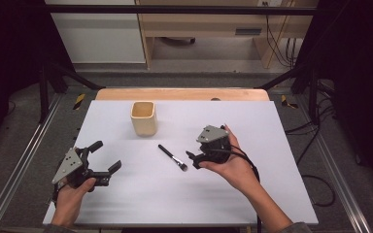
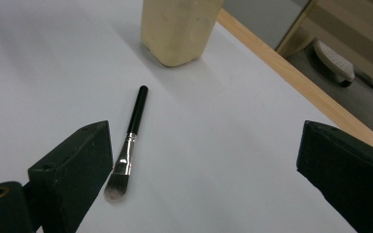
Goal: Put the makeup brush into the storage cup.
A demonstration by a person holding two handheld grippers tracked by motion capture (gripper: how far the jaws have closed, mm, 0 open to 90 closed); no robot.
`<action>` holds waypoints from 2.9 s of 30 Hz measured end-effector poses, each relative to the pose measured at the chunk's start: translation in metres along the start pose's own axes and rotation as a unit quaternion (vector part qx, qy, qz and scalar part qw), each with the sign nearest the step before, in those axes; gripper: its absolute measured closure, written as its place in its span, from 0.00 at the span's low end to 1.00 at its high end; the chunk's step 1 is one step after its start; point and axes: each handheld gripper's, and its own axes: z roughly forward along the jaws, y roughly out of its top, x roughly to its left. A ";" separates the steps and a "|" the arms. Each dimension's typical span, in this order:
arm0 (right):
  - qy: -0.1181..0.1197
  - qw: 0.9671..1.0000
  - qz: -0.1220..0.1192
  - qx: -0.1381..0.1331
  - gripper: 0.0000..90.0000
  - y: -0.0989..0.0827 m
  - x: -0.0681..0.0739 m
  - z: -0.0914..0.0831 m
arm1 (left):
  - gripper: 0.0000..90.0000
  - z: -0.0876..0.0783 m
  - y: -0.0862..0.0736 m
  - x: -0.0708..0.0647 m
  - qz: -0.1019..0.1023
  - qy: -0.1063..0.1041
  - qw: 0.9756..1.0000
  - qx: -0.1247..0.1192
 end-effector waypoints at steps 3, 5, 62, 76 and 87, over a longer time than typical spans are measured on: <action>0.008 1.000 0.000 0.012 0.08 0.003 0.002 0.009 | 0.00 0.000 0.000 0.000 0.000 0.000 1.000 0.001; 0.012 1.000 0.000 0.020 0.08 0.003 0.003 0.016 | 0.00 0.001 0.000 0.000 0.000 0.000 1.000 0.001; 0.072 0.987 0.012 0.146 0.12 0.011 0.032 0.119 | 0.01 -0.003 0.000 0.004 -0.001 0.010 1.000 -0.003; 0.073 0.986 0.009 0.153 0.13 0.010 0.033 0.119 | 0.01 -0.003 0.000 0.004 0.000 0.009 1.000 -0.003; 0.071 0.985 0.011 0.159 0.14 0.010 0.032 0.121 | 0.01 -0.003 0.000 0.005 -0.003 0.009 1.000 -0.004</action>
